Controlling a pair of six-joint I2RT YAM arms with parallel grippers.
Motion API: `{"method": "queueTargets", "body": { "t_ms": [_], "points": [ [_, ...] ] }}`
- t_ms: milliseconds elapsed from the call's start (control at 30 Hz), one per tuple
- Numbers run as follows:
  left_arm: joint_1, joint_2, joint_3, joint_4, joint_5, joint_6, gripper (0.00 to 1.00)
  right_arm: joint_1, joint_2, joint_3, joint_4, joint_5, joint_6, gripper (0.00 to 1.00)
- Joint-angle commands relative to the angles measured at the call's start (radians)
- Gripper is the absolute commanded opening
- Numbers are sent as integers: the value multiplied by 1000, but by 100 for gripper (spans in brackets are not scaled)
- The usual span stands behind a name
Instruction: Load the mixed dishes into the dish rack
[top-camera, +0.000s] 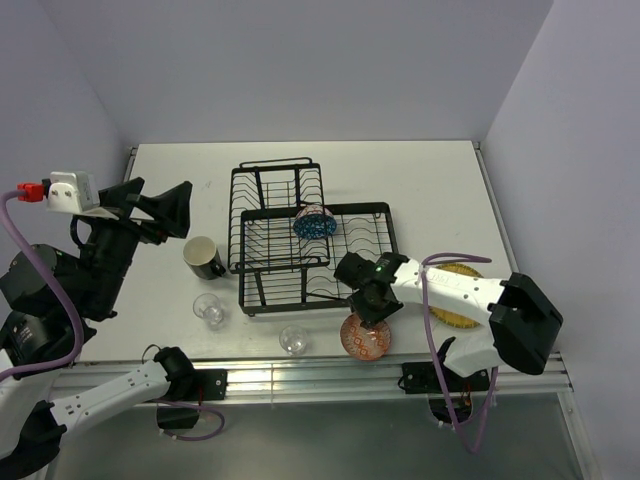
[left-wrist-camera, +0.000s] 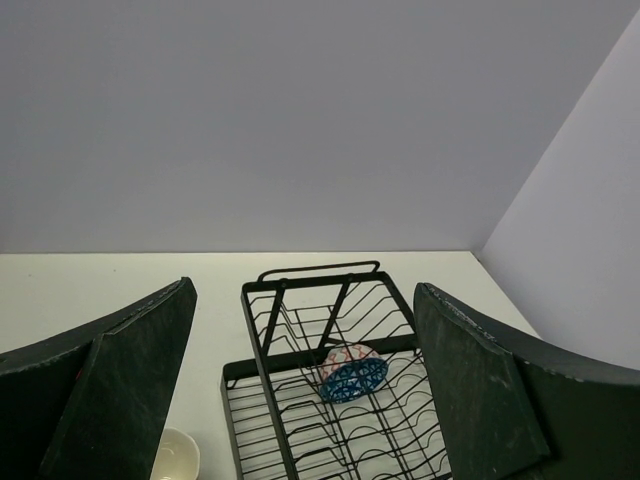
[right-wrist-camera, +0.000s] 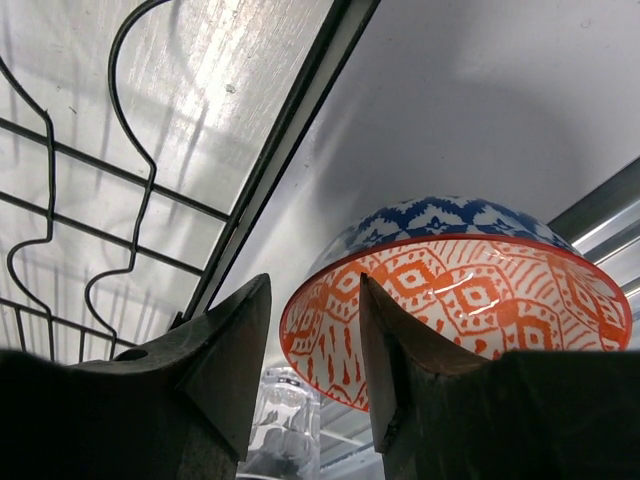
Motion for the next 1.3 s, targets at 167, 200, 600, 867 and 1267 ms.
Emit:
{"method": "queueTargets", "body": {
  "t_ms": [167,200,600,867,1267],
  "points": [
    [-3,22,28,-19,24,-4,96,50,42,3,-23,60,92,40],
    [-3,25,31,-26,24,-5,97,57,45,-1,-18,61,94,39],
    [-3,43,53,-45,39,-10,96,93,15,5,-76,83,111,0],
    [-3,51,42,-34,57,-14,96,117,-183,22,-99,122,86,0],
    [-3,63,51,-46,85,-27,95,199,-367,35,-136,161,174,0]
  ]
}}
